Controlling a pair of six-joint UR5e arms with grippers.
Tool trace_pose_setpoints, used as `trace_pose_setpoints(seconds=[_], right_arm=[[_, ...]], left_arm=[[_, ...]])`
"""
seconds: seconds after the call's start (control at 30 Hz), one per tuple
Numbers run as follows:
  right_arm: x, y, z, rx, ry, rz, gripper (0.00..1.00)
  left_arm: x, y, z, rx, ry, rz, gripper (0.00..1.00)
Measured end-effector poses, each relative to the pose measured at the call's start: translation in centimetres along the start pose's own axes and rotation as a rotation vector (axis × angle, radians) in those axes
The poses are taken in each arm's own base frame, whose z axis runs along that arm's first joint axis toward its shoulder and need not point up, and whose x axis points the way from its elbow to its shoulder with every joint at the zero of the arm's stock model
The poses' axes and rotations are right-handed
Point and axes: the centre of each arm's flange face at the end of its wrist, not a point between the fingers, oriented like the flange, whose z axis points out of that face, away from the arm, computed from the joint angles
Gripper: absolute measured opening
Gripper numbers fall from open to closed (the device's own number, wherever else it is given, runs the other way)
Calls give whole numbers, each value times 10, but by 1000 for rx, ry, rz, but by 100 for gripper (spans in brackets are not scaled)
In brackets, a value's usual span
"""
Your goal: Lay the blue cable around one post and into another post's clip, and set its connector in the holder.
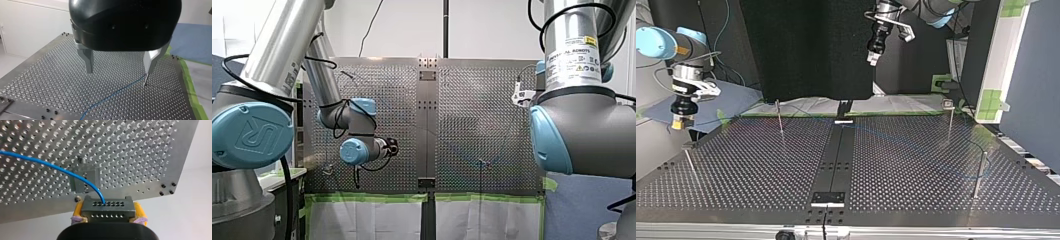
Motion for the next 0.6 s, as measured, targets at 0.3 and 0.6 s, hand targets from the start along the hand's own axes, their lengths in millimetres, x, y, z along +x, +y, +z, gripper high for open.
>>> trace_pose_setpoints(seconds=[0.3,0.6], right_arm=[[-2,10,0,-11,11,21,0],[-6,15,3,-1,17,43,0]], left_arm=[[0,0,0,-2,4,11,100],[1,0,-1,-2,6,13,100]])
